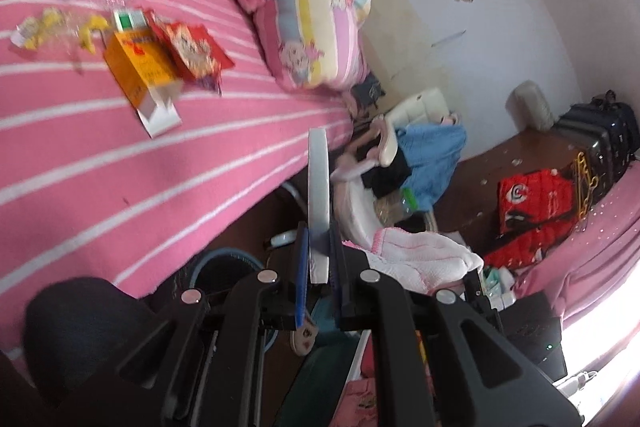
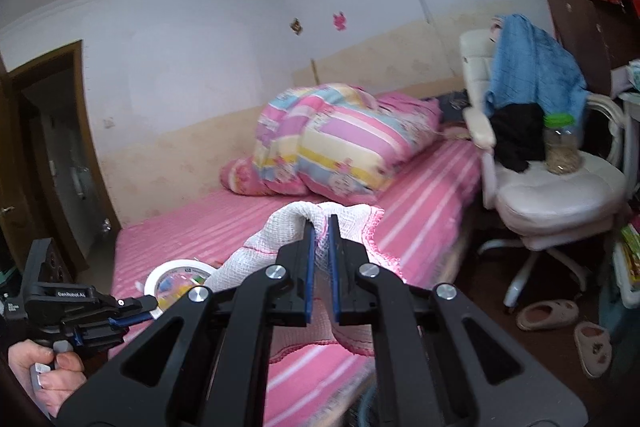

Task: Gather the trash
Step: 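Carry the tape roll and cloth in both grippers over the trash bin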

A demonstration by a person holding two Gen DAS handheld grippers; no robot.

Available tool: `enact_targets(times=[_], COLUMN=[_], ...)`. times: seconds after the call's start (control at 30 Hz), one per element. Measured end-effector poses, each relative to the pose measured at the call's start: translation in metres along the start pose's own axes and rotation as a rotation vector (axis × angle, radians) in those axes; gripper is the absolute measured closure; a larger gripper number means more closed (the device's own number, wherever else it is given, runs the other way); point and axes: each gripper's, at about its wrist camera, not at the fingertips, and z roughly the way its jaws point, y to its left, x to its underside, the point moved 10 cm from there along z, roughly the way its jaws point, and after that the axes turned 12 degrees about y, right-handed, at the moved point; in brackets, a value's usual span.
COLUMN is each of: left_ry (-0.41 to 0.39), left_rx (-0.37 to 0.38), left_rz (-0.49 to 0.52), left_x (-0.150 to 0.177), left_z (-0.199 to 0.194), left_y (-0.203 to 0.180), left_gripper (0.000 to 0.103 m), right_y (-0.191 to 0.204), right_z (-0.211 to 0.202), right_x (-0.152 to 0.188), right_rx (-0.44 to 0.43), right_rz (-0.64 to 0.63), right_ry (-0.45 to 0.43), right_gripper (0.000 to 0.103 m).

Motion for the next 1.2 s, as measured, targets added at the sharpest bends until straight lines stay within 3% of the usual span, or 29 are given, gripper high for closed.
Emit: enact_targets(times=[0.57,0.93,1.2], left_ry=[0.302,0.505,0.664], left_rx=[-0.143,-0.232,-0.333], left_rz=[0.058,0.008,0.051], left_x=[0.045,0.06,0.089], left_z=[0.16,0.251,0.297], left_y=[0.026,0.072,0.101], left_gripper=[0.094,0.094,0.094], right_y=[-0.113,-0.154,-0.173], right_z=[0.051,0.1,0.132], right_x=[0.086,0.152,0.198], right_rx=[0.146,0.204,0.231], right_rz=[0.097,0.148,0.177], right_ry=[0.208,0.38,0.497], right_gripper=[0.096,0.096,0.096])
